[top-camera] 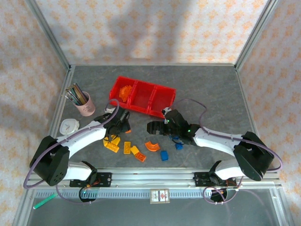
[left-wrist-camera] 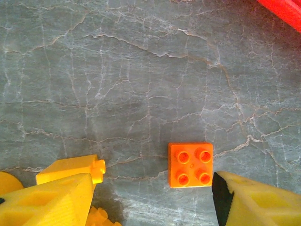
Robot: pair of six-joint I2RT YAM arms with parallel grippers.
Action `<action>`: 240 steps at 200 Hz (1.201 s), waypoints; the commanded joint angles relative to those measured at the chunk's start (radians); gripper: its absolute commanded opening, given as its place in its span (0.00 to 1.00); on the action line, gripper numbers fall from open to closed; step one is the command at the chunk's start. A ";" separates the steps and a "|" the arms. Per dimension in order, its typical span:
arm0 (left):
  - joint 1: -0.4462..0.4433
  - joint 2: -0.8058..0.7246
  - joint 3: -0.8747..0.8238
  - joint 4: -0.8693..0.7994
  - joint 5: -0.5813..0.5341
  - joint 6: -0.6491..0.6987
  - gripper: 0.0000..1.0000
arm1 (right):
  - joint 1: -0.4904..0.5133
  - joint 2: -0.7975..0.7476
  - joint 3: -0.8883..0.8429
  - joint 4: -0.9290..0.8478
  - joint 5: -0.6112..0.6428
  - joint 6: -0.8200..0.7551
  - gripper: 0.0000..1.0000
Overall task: Sort the legos into containers by color
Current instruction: Pick up the lego from the center of the table.
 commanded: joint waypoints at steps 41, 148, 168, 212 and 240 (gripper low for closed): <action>-0.019 0.101 0.063 0.053 -0.005 0.008 0.66 | 0.004 -0.006 -0.015 0.024 0.050 0.012 1.00; -0.061 0.283 0.117 0.038 -0.001 0.036 0.57 | 0.004 -0.006 -0.022 0.019 0.059 0.011 1.00; -0.067 0.299 0.112 0.053 0.012 0.036 0.53 | 0.004 -0.004 -0.017 0.018 0.057 0.012 1.00; -0.071 0.303 0.117 0.057 -0.001 0.039 0.41 | 0.004 -0.008 -0.005 0.011 0.058 0.012 1.00; -0.070 0.282 0.125 0.055 -0.008 0.042 0.37 | 0.004 -0.008 0.016 -0.002 0.057 0.006 1.00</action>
